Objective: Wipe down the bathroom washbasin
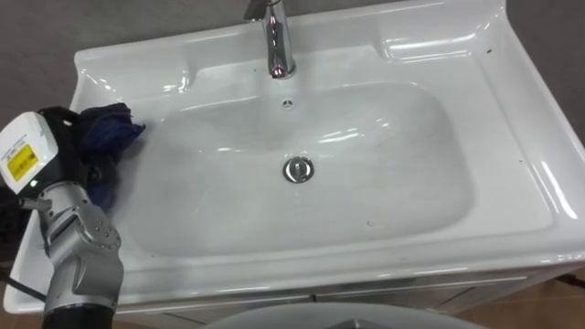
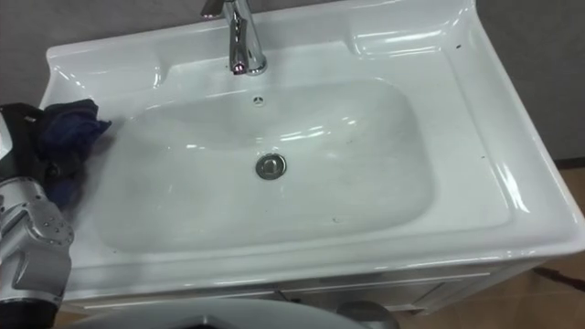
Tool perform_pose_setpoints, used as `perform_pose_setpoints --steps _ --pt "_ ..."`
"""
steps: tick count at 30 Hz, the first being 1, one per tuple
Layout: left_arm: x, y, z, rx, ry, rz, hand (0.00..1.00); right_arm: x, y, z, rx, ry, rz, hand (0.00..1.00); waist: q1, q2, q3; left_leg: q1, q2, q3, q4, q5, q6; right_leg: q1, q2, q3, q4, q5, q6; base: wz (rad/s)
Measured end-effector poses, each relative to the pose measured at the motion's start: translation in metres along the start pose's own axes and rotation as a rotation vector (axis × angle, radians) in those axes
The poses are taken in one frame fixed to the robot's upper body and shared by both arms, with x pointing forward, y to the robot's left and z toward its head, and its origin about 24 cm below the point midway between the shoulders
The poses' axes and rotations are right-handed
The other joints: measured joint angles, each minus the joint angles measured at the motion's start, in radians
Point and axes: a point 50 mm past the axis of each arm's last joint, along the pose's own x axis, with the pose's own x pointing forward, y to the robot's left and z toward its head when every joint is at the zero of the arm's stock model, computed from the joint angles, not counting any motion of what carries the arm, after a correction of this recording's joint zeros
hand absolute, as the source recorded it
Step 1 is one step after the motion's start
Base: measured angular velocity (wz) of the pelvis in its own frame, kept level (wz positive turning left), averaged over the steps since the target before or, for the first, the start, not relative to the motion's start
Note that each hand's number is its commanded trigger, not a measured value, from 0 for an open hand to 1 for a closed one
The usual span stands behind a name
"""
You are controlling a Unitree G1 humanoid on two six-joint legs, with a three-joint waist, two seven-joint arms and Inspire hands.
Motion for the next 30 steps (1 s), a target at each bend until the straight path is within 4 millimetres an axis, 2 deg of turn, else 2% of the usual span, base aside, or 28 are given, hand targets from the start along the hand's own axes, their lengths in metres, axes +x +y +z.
perform_pose_setpoints --steps 2,3,4,5,6,30 --pt "-0.0006 0.0004 -0.0021 0.003 0.006 0.002 1.00 0.0000 0.0000 -0.0001 -0.001 0.000 -0.001 0.00 0.000 -0.004 0.0017 0.000 0.000 0.002 -0.001 0.000 0.000 0.000 0.000 -0.001 0.006 -0.001 -0.001 -0.04" --pt "-0.0011 0.0006 -0.0034 0.004 0.010 0.006 0.89 0.0000 0.0001 -0.0006 -0.001 0.002 -0.001 0.00 -0.001 -0.004 0.0019 -0.001 0.000 0.002 -0.001 0.000 0.000 0.000 0.000 -0.002 0.006 -0.001 -0.001 0.00" --pt "-0.0016 0.0005 -0.0040 0.005 0.011 0.008 0.53 0.0000 0.0001 -0.0012 -0.001 0.003 -0.002 0.00 0.000 -0.004 0.0023 -0.001 0.000 0.002 -0.001 0.000 0.000 0.000 0.000 -0.002 0.006 -0.001 -0.002 0.00" --pt "-0.0017 0.0005 -0.0042 0.006 0.011 0.009 0.11 0.0000 0.0000 -0.0012 -0.001 0.004 -0.004 0.00 0.000 -0.005 0.0024 -0.001 0.000 0.002 -0.001 0.000 0.000 0.000 0.000 -0.001 0.006 -0.001 -0.002 0.00" --pt "-0.0019 0.0006 -0.0045 0.007 0.012 0.012 0.00 0.0000 0.0000 -0.0013 -0.001 0.004 -0.004 0.00 0.000 -0.005 0.0029 -0.001 0.000 0.002 -0.001 0.000 0.000 -0.001 0.000 -0.001 0.006 -0.001 -0.001 0.00" --pt "-0.0001 0.0078 -0.0090 0.001 0.033 0.080 0.00 0.0000 -0.0008 -0.0006 0.000 0.002 -0.020 0.00 0.000 -0.009 0.0006 0.000 0.000 0.004 0.000 0.000 0.000 -0.001 -0.001 0.000 0.009 -0.001 -0.001 0.00"
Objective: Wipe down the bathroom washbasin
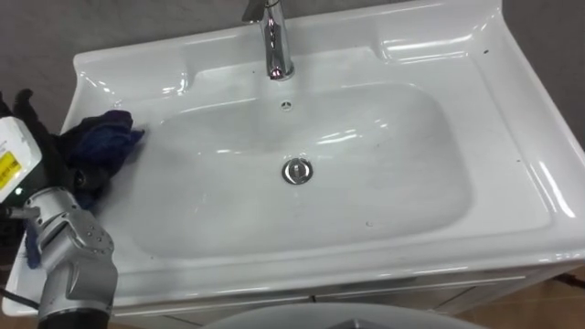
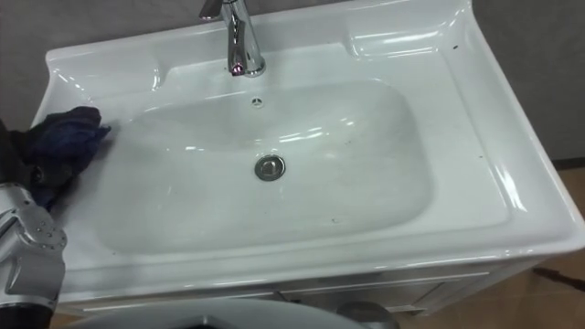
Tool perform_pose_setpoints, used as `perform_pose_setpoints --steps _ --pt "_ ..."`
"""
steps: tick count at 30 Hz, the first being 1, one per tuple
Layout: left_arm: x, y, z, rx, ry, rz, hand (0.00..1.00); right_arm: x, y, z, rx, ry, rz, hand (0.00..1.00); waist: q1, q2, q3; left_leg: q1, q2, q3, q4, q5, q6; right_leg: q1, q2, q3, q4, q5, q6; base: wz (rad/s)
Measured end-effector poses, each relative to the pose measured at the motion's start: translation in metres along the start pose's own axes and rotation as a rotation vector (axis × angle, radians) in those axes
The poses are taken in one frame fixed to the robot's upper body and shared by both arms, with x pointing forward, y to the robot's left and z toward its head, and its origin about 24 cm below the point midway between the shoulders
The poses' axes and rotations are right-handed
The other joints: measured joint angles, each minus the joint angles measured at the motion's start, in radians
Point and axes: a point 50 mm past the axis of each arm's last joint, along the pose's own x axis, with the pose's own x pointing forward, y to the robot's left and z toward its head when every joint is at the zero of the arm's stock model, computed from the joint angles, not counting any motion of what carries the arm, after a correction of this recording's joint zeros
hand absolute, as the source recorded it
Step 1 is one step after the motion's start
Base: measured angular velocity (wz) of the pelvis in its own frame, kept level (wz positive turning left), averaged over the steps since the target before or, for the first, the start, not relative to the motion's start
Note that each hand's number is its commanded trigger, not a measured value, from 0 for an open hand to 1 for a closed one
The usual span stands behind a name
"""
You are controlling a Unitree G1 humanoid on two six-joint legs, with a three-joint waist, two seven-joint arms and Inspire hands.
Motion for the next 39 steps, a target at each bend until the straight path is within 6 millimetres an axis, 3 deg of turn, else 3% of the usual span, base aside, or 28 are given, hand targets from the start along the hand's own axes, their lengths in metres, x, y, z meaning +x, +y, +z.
perform_pose_setpoints --steps 8,17,23,27,33,39 --pt "0.001 0.004 0.003 -0.069 0.014 0.041 0.00 0.000 -0.001 0.002 0.040 -0.006 -0.025 0.00 -0.005 0.006 0.0016 -0.002 0.000 -0.002 -0.006 -0.001 0.001 0.001 -0.002 -0.004 -0.001 0.000 0.000 0.00" --pt "0.002 0.006 0.004 -0.288 0.083 0.016 0.00 0.000 -0.002 0.003 0.050 -0.011 -0.035 0.00 -0.003 0.003 0.0016 -0.017 -0.007 -0.007 0.002 -0.002 0.003 -0.023 -0.009 -0.005 0.020 -0.015 0.003 0.01" --pt "0.008 0.022 0.008 -0.381 0.070 0.082 0.00 -0.001 0.001 0.006 0.086 -0.033 -0.023 0.00 -0.002 -0.007 0.0049 -0.017 -0.010 -0.007 0.003 -0.004 0.006 -0.030 -0.017 -0.003 0.023 -0.023 0.007 0.00" --pt "0.015 0.044 0.017 -0.460 0.025 0.190 0.00 -0.001 0.003 0.007 0.088 -0.046 -0.016 0.00 0.005 -0.018 0.0059 -0.020 -0.010 -0.006 0.001 -0.005 0.008 -0.029 -0.017 -0.002 0.020 -0.025 0.009 0.01" --pt "0.021 0.075 0.022 -0.545 -0.013 0.350 0.00 -0.001 0.002 0.006 0.099 -0.048 -0.028 0.00 0.005 -0.012 0.0093 -0.007 -0.011 -0.005 0.001 -0.005 0.008 -0.016 -0.017 -0.002 0.010 -0.026 0.010 -0.01" --pt "0.023 0.080 0.018 -0.587 0.016 0.380 0.00 -0.001 0.002 0.007 0.121 -0.047 -0.029 0.00 0.005 -0.005 0.0076 -0.002 -0.011 -0.005 0.001 -0.005 0.008 -0.012 -0.016 -0.001 0.004 -0.026 0.010 0.00"
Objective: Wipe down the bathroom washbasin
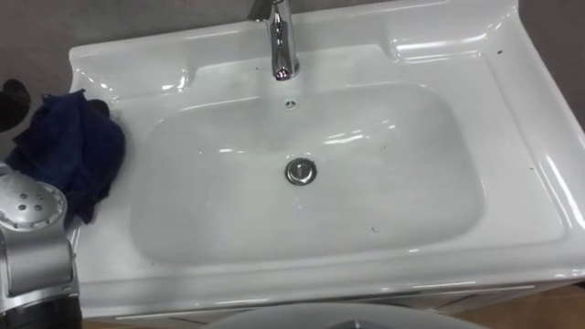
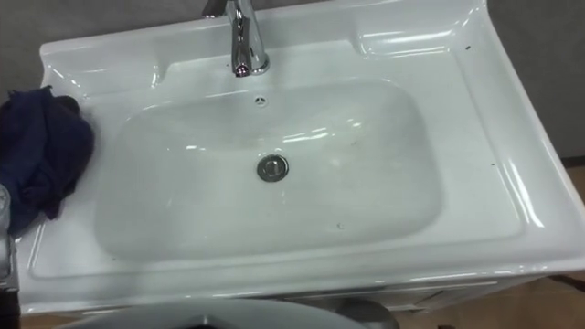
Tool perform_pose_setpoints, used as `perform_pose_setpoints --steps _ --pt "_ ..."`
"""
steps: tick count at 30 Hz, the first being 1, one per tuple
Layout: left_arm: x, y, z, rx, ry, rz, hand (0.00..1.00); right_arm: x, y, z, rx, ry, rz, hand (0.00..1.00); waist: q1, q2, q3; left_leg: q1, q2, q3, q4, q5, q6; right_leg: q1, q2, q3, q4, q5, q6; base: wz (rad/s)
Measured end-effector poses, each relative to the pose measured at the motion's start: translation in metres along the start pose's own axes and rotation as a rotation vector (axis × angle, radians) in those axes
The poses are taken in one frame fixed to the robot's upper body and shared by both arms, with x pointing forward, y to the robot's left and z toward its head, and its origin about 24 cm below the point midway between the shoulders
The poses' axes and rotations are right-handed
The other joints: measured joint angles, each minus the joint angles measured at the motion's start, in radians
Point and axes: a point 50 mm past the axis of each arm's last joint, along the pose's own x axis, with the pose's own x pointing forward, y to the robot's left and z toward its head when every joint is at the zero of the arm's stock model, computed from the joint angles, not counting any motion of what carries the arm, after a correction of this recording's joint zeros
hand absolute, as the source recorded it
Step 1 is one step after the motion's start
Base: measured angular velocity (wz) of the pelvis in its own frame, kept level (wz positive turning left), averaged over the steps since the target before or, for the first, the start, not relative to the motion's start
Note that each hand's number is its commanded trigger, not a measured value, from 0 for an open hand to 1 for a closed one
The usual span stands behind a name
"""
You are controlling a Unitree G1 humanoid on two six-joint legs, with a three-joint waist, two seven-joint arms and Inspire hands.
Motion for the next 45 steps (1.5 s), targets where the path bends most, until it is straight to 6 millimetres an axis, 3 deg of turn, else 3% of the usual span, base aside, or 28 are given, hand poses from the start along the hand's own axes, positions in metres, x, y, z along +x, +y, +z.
perform_pose_setpoints --steps 10,20,23,29,33,36,39,45 --pt "0.000 0.000 -0.001 -0.024 0.017 -0.005 0.00 0.000 -0.002 0.000 0.021 0.004 -0.008 0.00 0.014 -0.005 -0.0007 0.001 0.000 0.000 0.000 0.000 0.000 0.001 -0.001 0.000 -0.002 0.001 0.001 0.00" --pt "0.000 0.002 -0.001 -0.075 0.026 0.032 0.00 0.000 -0.001 0.000 0.021 -0.006 -0.012 0.00 0.026 0.004 -0.0024 0.001 0.000 -0.003 0.002 0.000 0.000 0.010 -0.001 -0.007 -0.005 0.001 0.002 0.00" --pt "0.002 0.009 -0.003 -0.124 0.053 0.104 0.00 0.000 -0.001 0.000 0.008 -0.011 -0.017 0.00 0.048 0.007 -0.0040 0.001 0.000 0.000 0.002 0.000 0.000 0.005 0.000 -0.005 0.000 0.001 0.001 -0.04" --pt "0.012 0.042 -0.018 -0.257 0.164 0.344 0.00 0.000 -0.005 0.001 0.008 -0.023 -0.041 0.00 0.078 0.007 -0.0071 0.002 -0.003 -0.002 0.002 0.000 0.000 -0.002 -0.001 -0.006 0.013 -0.002 0.000 0.00" --pt "0.007 0.063 -0.043 -0.303 0.287 0.459 0.00 0.000 -0.009 0.002 0.025 -0.031 -0.056 0.00 0.099 0.002 -0.0050 0.008 -0.004 -0.007 0.002 0.000 0.000 0.003 -0.002 -0.007 0.013 -0.004 0.001 0.02" --pt "-0.005 0.067 -0.069 -0.312 0.432 0.482 0.00 -0.001 -0.009 -0.005 0.025 -0.028 -0.058 0.00 0.104 0.002 -0.0065 0.009 -0.010 -0.028 0.004 0.000 0.000 0.010 -0.013 -0.026 0.018 -0.014 0.005 0.17" --pt "-0.023 0.068 -0.101 -0.269 0.594 0.513 0.00 -0.001 -0.008 -0.010 0.017 -0.010 -0.055 0.00 0.133 -0.001 -0.0074 0.011 -0.016 -0.029 0.007 0.000 0.001 0.010 -0.019 -0.029 0.030 -0.017 0.007 0.05" --pt "-0.057 0.071 -0.137 -0.162 0.769 0.522 0.00 -0.001 -0.005 -0.015 -0.008 0.029 -0.012 0.00 0.159 -0.034 -0.0149 -0.008 -0.025 -0.074 0.013 -0.010 0.013 0.012 -0.032 -0.063 0.033 -0.017 0.011 0.16"
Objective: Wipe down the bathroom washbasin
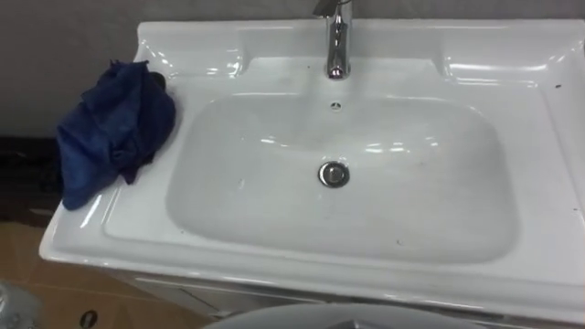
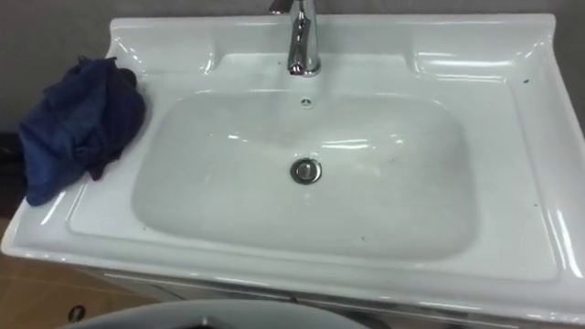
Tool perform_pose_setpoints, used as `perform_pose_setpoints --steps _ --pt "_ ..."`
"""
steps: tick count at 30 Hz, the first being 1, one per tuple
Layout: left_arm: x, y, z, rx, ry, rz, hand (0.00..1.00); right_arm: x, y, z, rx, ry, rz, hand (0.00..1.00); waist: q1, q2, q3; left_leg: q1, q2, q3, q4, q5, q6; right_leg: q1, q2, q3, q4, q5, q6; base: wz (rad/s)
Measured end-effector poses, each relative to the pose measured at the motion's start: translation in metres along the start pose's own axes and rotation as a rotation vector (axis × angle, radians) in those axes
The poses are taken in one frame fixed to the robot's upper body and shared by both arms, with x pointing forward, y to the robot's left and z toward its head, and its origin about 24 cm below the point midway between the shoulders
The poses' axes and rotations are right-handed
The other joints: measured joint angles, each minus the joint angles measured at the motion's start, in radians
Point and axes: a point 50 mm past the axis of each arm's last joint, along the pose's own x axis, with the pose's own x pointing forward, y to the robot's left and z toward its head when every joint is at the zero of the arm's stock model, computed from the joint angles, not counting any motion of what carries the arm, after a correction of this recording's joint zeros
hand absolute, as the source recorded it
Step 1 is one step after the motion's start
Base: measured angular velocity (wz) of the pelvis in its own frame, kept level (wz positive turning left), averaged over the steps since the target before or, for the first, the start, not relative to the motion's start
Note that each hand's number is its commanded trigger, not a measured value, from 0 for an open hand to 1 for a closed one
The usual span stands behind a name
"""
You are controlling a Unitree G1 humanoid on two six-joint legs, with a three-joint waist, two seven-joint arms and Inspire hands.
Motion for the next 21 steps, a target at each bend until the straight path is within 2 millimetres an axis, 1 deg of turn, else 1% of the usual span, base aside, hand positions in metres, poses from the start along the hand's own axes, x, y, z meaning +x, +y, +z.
perform_pose_setpoints --steps 2,4,5,6,7,8,10,11,13,15,17,19,20,21 --pt "0.001 0.006 -0.014 0.050 0.033 0.019 0.00 0.000 -0.003 -0.001 -0.003 0.004 -0.007 0.00 0.008 -0.002 -0.0005 0.000 -0.002 -0.001 0.000 0.000 0.001 0.001 -0.001 0.002 -0.002 0.003 0.002 0.02" --pt "-0.002 0.014 -0.039 0.146 0.088 0.021 0.00 0.001 -0.005 -0.002 -0.004 0.006 -0.012 0.00 0.010 -0.003 0.0014 0.002 -0.004 -0.001 -0.003 0.001 0.004 0.005 -0.005 -0.004 -0.004 0.004 0.003 0.00" --pt "-0.004 0.015 -0.045 0.167 0.101 0.017 0.00 0.000 -0.004 -0.003 -0.004 0.008 -0.011 0.00 0.010 0.000 0.0002 0.003 -0.004 -0.002 -0.004 0.001 0.004 0.007 -0.005 -0.005 -0.006 0.004 0.004 0.08" --pt "-0.007 0.019 -0.056 0.212 0.125 -0.002 0.00 0.000 -0.003 -0.005 -0.006 0.014 -0.010 0.00 0.009 -0.005 0.0037 0.007 -0.003 -0.005 -0.004 0.000 0.006 0.017 -0.005 -0.010 -0.014 0.005 0.005 0.10" --pt "-0.012 0.022 -0.068 0.266 0.151 -0.022 0.00 0.000 -0.004 -0.007 -0.010 0.018 -0.011 0.00 0.009 -0.004 0.0036 0.009 -0.003 -0.005 -0.004 -0.001 0.007 0.023 -0.005 -0.011 -0.018 0.005 0.005 0.09" --pt "-0.014 0.024 -0.075 0.296 0.166 -0.033 0.00 0.000 -0.005 -0.007 -0.011 0.019 -0.013 0.00 0.009 -0.003 0.0043 0.009 -0.003 -0.005 -0.004 -0.001 0.008 0.023 -0.005 -0.010 -0.018 0.005 0.006 0.03" --pt "-0.021 0.037 -0.101 0.453 0.195 -0.079 0.00 0.001 -0.005 -0.006 -0.011 0.015 -0.015 0.00 0.003 -0.005 0.0051 0.009 -0.003 -0.009 -0.007 -0.002 0.008 0.022 -0.004 -0.009 -0.021 0.005 0.007 0.00" --pt "-0.024 0.040 -0.108 0.496 0.204 -0.097 0.00 0.001 -0.005 -0.006 -0.009 0.015 -0.015 0.00 0.001 -0.005 0.0051 0.009 -0.003 -0.008 -0.008 -0.002 0.008 0.024 -0.004 -0.009 -0.023 0.005 0.007 0.05" --pt "-0.034 0.048 -0.130 0.633 0.245 -0.174 0.00 0.001 -0.005 -0.007 0.000 0.019 -0.012 0.00 -0.009 -0.005 0.0055 0.010 -0.002 -0.013 -0.008 -0.002 0.009 0.036 -0.004 -0.021 -0.042 0.011 0.010 0.09" --pt "-0.041 0.052 -0.140 0.703 0.258 -0.238 0.00 0.001 -0.005 -0.006 0.000 0.019 -0.012 0.00 -0.014 -0.010 0.0070 0.007 -0.002 -0.017 -0.008 -0.002 0.009 0.036 -0.004 -0.023 -0.045 0.013 0.010 0.07" --pt "-0.044 0.057 -0.148 0.783 0.258 -0.299 0.00 0.001 -0.006 -0.004 0.000 0.014 -0.012 0.00 -0.021 -0.012 0.0067 0.002 -0.002 -0.023 -0.007 -0.002 0.009 0.039 -0.004 -0.030 -0.057 0.017 0.011 0.09" --pt "-0.048 0.064 -0.158 0.886 0.262 -0.382 0.00 0.001 -0.006 0.000 0.002 0.007 -0.005 0.00 -0.040 -0.014 0.0072 0.000 -0.002 -0.024 -0.007 -0.002 0.009 0.040 -0.005 -0.035 -0.059 0.017 0.012 0.05" --pt "-0.050 0.065 -0.161 0.909 0.268 -0.404 0.00 0.001 -0.007 0.001 0.002 0.005 -0.004 0.00 -0.043 -0.015 0.0079 0.000 -0.002 -0.024 -0.007 -0.002 0.009 0.040 -0.005 -0.035 -0.059 0.017 0.012 0.00" --pt "-0.053 0.067 -0.166 0.950 0.286 -0.446 0.00 0.002 -0.007 0.002 0.001 0.004 0.002 0.00 -0.050 -0.017 0.0095 0.000 -0.002 -0.024 -0.007 -0.002 0.009 0.039 -0.005 -0.034 -0.059 0.017 0.012 0.00"
